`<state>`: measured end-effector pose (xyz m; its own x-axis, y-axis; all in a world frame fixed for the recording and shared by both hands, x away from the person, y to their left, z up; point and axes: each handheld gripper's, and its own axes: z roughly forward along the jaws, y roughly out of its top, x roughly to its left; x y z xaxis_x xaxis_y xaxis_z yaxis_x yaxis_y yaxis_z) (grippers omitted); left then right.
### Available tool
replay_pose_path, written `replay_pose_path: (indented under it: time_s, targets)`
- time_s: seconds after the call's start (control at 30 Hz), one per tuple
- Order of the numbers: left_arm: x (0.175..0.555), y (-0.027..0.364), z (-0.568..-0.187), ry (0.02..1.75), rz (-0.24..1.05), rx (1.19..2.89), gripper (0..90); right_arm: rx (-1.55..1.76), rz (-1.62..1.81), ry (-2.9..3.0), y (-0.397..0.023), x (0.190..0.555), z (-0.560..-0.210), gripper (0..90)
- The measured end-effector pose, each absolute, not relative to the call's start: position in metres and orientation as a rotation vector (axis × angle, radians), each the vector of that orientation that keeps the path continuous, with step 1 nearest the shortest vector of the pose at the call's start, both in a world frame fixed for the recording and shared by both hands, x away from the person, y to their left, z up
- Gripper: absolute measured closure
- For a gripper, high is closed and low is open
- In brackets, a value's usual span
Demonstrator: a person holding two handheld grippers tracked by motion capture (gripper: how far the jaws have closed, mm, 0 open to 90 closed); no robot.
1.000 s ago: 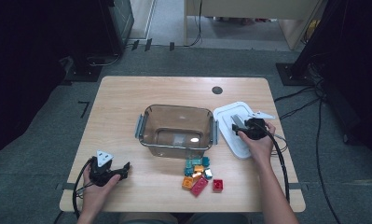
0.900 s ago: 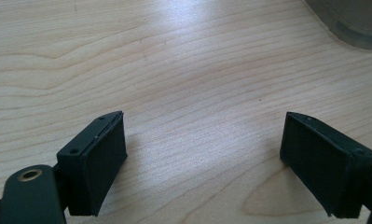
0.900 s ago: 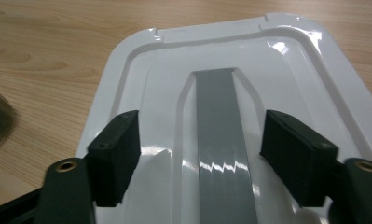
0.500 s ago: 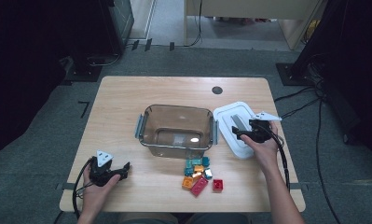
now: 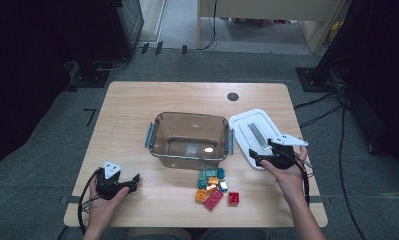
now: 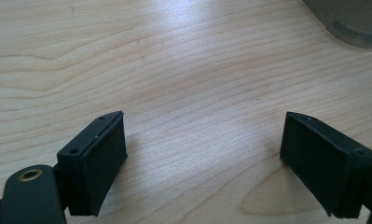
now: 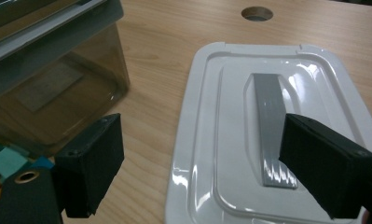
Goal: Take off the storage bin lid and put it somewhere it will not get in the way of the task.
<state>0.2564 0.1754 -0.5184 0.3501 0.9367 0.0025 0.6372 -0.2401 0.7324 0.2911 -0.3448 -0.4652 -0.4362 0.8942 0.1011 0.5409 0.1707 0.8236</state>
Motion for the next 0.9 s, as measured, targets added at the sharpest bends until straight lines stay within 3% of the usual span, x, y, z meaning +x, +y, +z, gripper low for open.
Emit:
replay_pose_path:
  time_s: [0.9]
  targets:
    - [0.256,0.175,-0.518,1.363,0.597,1.976,14.1,1.337,1.113,2.164,-0.337,0.213,-0.479,13.6]
